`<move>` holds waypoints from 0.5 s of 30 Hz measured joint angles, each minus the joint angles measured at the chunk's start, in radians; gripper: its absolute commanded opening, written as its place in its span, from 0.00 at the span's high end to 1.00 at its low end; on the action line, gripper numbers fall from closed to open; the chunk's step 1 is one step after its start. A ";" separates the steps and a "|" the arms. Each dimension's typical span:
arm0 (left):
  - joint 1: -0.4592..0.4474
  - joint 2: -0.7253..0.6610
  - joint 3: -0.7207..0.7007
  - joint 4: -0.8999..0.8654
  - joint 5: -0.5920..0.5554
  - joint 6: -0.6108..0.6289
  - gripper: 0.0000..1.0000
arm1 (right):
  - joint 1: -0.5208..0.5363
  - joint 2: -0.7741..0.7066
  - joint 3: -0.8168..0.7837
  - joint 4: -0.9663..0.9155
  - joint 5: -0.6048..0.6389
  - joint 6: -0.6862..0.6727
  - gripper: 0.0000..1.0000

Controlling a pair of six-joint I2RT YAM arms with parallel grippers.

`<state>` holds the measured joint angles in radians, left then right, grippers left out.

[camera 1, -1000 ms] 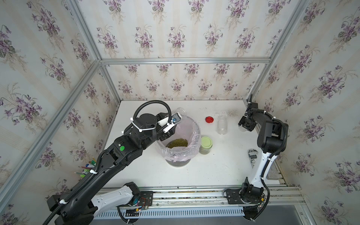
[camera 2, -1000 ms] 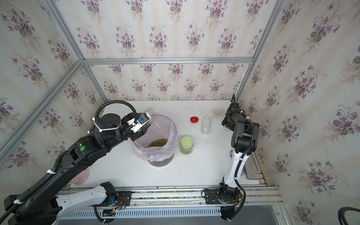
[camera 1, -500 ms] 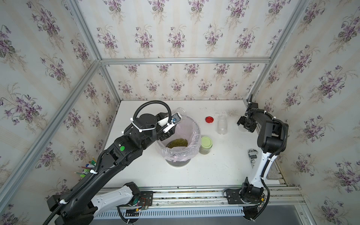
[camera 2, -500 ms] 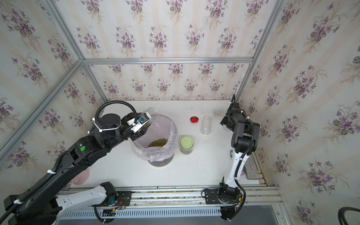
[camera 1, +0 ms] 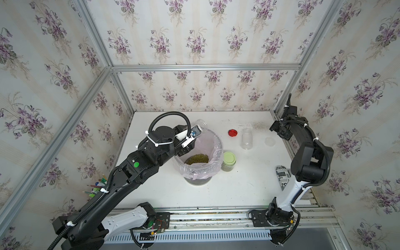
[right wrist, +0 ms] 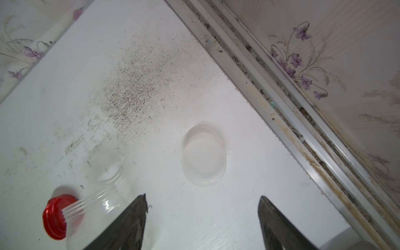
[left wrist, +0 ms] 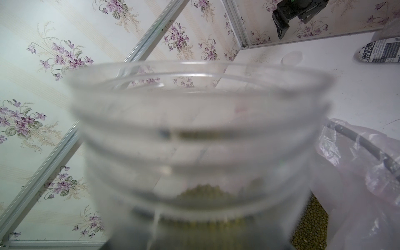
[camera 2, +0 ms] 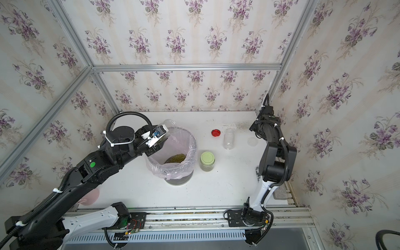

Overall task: Empty moldy mung beans from jars
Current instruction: Place the lid at the center of the board.

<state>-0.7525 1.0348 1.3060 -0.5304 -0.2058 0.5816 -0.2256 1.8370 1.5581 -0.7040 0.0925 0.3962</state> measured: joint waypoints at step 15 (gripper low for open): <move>0.000 0.011 0.002 0.000 -0.043 0.034 0.61 | 0.134 -0.354 -0.105 -0.005 -0.042 -0.012 0.21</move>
<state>-0.7521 1.0458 1.3083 -0.5301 -0.2485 0.6155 -0.0914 1.4834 1.4528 -0.7090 0.0509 0.3843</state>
